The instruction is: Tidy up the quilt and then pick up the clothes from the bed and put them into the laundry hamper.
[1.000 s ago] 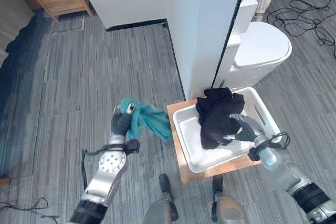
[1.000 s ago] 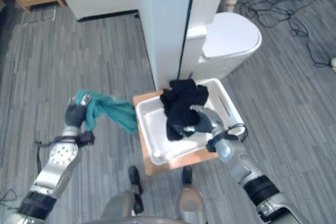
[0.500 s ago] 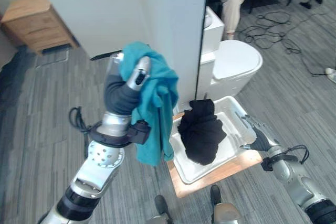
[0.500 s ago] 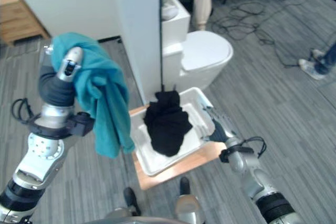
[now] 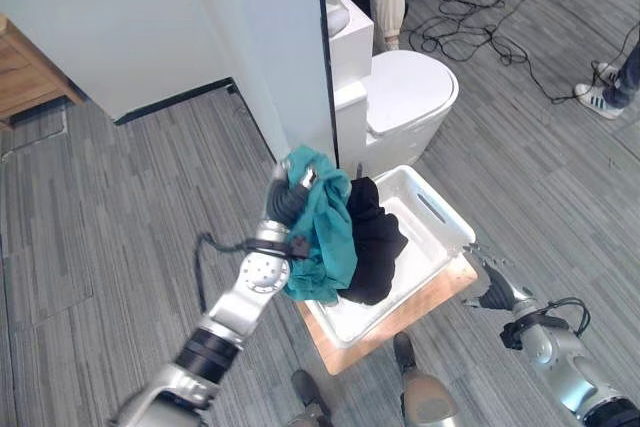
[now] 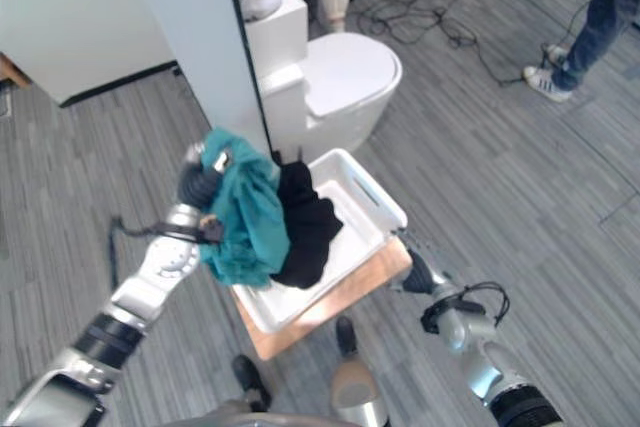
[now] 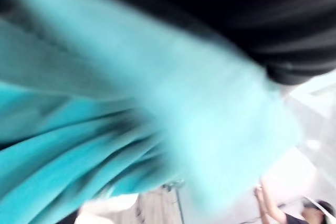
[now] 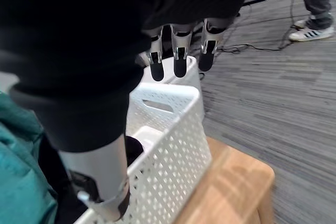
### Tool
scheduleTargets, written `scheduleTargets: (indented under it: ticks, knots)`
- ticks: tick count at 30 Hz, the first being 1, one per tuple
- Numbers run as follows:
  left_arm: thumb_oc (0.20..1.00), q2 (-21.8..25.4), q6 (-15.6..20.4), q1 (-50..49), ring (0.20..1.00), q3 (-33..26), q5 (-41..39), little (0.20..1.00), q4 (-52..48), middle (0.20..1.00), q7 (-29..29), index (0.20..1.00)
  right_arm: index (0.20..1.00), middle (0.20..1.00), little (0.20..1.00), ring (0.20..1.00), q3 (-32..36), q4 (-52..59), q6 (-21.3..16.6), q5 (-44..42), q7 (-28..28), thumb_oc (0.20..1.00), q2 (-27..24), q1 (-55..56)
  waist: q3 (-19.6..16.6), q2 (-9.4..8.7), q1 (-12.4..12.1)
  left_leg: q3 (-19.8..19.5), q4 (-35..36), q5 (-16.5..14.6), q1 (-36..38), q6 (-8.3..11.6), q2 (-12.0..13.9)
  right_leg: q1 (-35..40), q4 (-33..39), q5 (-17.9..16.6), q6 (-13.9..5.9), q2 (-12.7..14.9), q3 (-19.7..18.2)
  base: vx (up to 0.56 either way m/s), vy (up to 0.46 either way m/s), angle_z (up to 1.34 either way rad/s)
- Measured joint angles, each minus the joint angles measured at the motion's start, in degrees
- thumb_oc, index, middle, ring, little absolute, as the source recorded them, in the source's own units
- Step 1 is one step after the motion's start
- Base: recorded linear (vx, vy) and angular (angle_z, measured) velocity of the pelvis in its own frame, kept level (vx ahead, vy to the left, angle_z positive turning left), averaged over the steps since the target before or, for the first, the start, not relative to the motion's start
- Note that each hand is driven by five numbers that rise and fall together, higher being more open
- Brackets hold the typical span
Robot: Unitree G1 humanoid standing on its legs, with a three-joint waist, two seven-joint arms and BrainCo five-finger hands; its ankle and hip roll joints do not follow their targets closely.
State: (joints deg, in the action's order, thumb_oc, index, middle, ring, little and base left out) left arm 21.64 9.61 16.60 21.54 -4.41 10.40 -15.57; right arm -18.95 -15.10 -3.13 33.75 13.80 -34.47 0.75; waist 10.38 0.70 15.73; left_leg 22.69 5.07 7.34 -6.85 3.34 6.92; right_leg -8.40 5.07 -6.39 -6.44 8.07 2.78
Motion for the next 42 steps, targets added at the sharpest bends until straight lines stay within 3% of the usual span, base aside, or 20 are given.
scheduleTargets:
  ticks: [5, 8, 12, 17, 20, 22, 23, 26, 28, 30, 31, 33, 35, 38, 42]
  knots:
    - [1.000, -4.97, -0.98, -7.04, 1.000, 0.91, -14.39, 1.000, 6.62, 1.000, 3.79, 1.000, 1.000, 1.000, 1.000, 1.000, -4.05, -2.97, 2.15, 0.02, 0.06, 1.000, 3.04, -4.65, 3.51, 0.39, 1.11, 0.59, 0.00, -0.04, 0.14, -0.02, -0.09, -0.40, -0.03, -0.05, -0.05, -0.01, -0.90, 0.01, 0.041, -0.09]
    - [1.000, -2.83, -1.75, -8.21, 1.000, 0.98, -20.15, 1.000, 5.26, 1.000, 6.98, 1.000, 1.000, 1.000, 1.000, 1.000, -4.13, -3.02, 2.74, 0.02, 0.20, 1.000, 2.86, -6.25, 4.95, 1.19, 1.13, 0.54, -0.02, -0.05, 1.10, 0.00, -0.09, 0.72, -0.14, -0.07, -0.06, -0.04, -0.80, 0.04, 0.011, 0.01]
    - [1.000, 2.17, -0.40, -8.63, 1.000, -1.35, -20.04, 1.000, -6.23, 1.000, 10.36, 1.000, 1.000, 1.000, 1.000, 1.000, -4.05, -2.93, 1.87, -0.01, -0.38, 1.000, 1.60, -5.07, 5.69, 2.21, -0.73, 0.21, 0.03, -1.16, 4.06, 0.56, 0.17, 3.85, 0.04, 0.69, -0.10, -0.10, -0.17, 0.04, -0.026, 0.04]
    - [1.000, 2.45, 0.39, -12.81, 1.000, -7.45, -18.25, 1.000, -13.27, 1.000, 10.08, 1.000, 1.000, 1.000, 1.000, 1.000, -4.07, -5.18, 0.88, -0.05, -0.45, 1.000, 2.14, -3.31, 5.57, 2.55, -2.21, -1.81, 0.01, -1.22, 5.46, 0.55, 0.50, 6.69, 0.01, 1.03, 0.29, -0.42, 1.91, 0.02, -0.056, 0.19]
    - [1.000, 3.86, 0.56, -16.67, 1.000, -10.76, -16.67, 1.000, -13.52, 1.000, 8.08, 1.000, 1.000, 1.000, 1.000, 1.000, -3.87, -7.40, 0.81, -0.08, -0.59, 1.000, 1.94, -3.05, 5.39, 2.45, -5.20, -2.99, 0.01, -1.05, 5.75, 0.55, 0.60, 7.75, -0.01, 1.35, 0.45, -0.56, 3.19, 0.03, -0.038, 0.23]
    - [1.000, 4.31, 1.56, -19.49, 1.000, -12.25, -13.82, 1.000, -5.96, 1.000, 9.82, 1.000, 1.000, 1.000, 1.000, 1.000, -4.09, -12.67, 0.69, -0.25, -1.94, 1.000, 3.50, -5.01, 5.03, 2.46, -5.39, -4.16, 0.02, -1.17, 6.78, 0.67, 0.66, 9.38, -0.15, 1.52, 0.48, -0.59, 4.40, 0.03, -0.010, 0.23]
    - [1.000, 4.49, -0.19, -20.98, 1.000, -12.97, -12.77, 1.000, 1.01, 1.000, 10.48, 1.000, 1.000, 1.000, 1.000, 1.000, -4.02, -14.34, 1.17, -0.62, -2.70, 1.000, 4.03, -5.06, 4.10, 2.26, -4.96, -4.69, 0.00, -1.18, 7.17, 0.69, 0.82, 10.06, 0.02, 1.70, 0.49, -0.83, 5.08, 0.00, -0.004, 0.27]
    - [1.000, 5.48, -2.98, -23.74, 1.000, -13.09, -9.74, 1.000, 12.67, 1.000, 11.62, 1.000, 1.000, 1.000, 1.000, 1.000, -4.15, -17.30, 1.14, -1.51, -3.15, 1.000, 4.95, -6.00, 3.18, 1.33, -6.89, -4.98, -0.08, -1.00, 6.85, 0.72, 0.96, 9.96, 0.02, 1.75, 0.57, -0.90, 5.45, 0.02, 0.015, 0.10]
    - [1.000, 3.81, -3.82, -25.77, 1.000, -13.71, -7.91, 1.000, 21.40, 1.000, 11.97, 1.000, 1.000, 1.000, 1.000, 1.000, -4.22, -19.78, 1.73, -2.44, -3.96, 1.000, 5.98, -6.67, 2.52, 0.89, -7.37, -5.98, -0.01, -0.91, 6.81, 0.68, 0.83, 10.50, 0.03, 1.79, 0.60, -0.79, 6.37, 0.01, 0.006, 0.17]
    - [1.000, -0.26, -4.77, -28.50, 1.000, -15.40, -8.05, 1.000, 31.49, 1.000, 11.59, 1.000, 1.000, 1.000, 1.000, 1.000, -4.66, -21.57, 2.45, -2.75, -4.17, 1.000, 7.12, -6.39, 1.55, 0.20, -8.26, -6.18, 0.02, -0.97, 6.75, 0.68, 0.63, 10.65, 0.04, 2.80, 0.59, -0.56, 6.47, 0.03, -0.004, 0.10]
    - [1.000, -5.57, -2.84, -29.68, 1.000, -20.04, -9.59, 1.000, 41.24, 1.000, 10.74, 1.000, 1.000, 1.000, 1.000, 1.000, -4.31, -22.41, 2.92, -3.69, -4.11, 1.000, 8.54, -6.62, 0.92, 0.33, -8.57, -6.29, 0.03, -1.42, 6.43, 1.27, 0.73, 10.56, 0.04, 2.96, 0.59, -0.63, 6.45, 0.00, 0.000, 0.00]
    - [1.000, -11.06, -3.61, -28.85, 1.000, -29.50, -15.83, 1.000, 55.36, 1.000, 9.19, 1.000, 1.000, 1.000, 1.000, 1.000, -4.05, -25.23, 2.87, -5.77, -3.91, 1.000, 10.79, -5.93, -0.94, 0.43, -8.27, -6.44, 0.02, -1.40, 6.43, 1.24, 0.83, 10.62, 0.05, 2.95, 0.64, -0.77, 6.47, 0.01, 0.002, 0.03]
    - [1.000, -12.54, -5.88, -31.80, 1.000, -27.65, -19.72, 1.000, 57.58, 1.000, 8.97, 1.000, 1.000, 1.000, 1.000, 1.000, -4.44, -27.46, 2.80, -7.23, -3.65, 1.000, 12.05, -5.29, -1.82, 0.05, -9.04, -7.57, 0.02, -1.02, 5.91, 0.82, 1.02, 10.69, 0.03, 3.17, 0.96, -1.13, 7.38, 0.01, 0.006, 0.26]
    - [1.000, -12.37, -5.83, -31.89, 1.000, -25.46, -20.22, 1.000, 56.86, 1.000, 8.84, 1.000, 1.000, 1.000, 1.000, 1.000, -4.16, -31.63, 2.94, -8.78, -2.94, 1.000, 13.26, -6.00, -2.14, 0.31, -11.29, -7.82, 0.02, -1.02, 5.82, 0.70, 1.09, 10.79, 0.03, 3.34, 1.14, -1.18, 7.88, 0.01, 0.009, 0.16]
    - [1.000, -10.87, -5.67, -29.40, 1.000, -22.99, -19.51, 1.000, 55.53, 1.000, 8.66, 1.000, 1.000, 1.000, 1.000, 1.000, -4.09, -35.70, 2.55, -10.41, -1.95, 1.000, 14.85, -7.62, -2.94, 0.24, -11.21, -8.04, 0.03, -1.13, 5.91, 0.86, 1.09, 11.21, 0.03, 3.81, 1.11, -1.16, 7.97, 0.00, 0.004, 0.01]
